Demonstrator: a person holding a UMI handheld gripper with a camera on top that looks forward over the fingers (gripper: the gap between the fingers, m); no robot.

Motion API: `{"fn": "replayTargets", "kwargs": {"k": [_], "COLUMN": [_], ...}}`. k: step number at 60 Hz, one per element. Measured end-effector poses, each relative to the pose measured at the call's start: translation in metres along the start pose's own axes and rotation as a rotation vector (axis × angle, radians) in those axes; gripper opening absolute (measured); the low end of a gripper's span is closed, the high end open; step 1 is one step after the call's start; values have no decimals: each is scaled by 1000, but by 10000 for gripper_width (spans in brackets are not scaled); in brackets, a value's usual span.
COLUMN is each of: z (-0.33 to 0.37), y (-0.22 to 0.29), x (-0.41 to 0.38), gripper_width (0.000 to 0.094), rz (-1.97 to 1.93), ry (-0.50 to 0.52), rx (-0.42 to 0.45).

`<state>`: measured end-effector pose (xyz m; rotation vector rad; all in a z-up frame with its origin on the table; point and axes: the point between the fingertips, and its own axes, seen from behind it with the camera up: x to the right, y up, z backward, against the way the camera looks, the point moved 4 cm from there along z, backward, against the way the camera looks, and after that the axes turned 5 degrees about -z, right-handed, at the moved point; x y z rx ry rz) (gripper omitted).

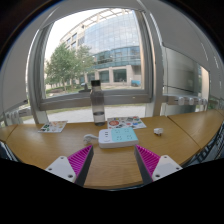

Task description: Unplug charger

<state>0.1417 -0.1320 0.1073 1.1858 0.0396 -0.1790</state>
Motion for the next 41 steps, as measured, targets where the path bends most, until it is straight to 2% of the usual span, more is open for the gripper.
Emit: {"fn": "replayTargets", "kwargs": {"k": [8, 15, 41], "z": [18, 32, 46], "y": [-27, -26, -32], "x": [-58, -85, -92], "gripper_width": [845, 844, 843], "rz": [44, 68, 105], "ry": [73, 112, 85], "rx": [-52, -33, -34]}}
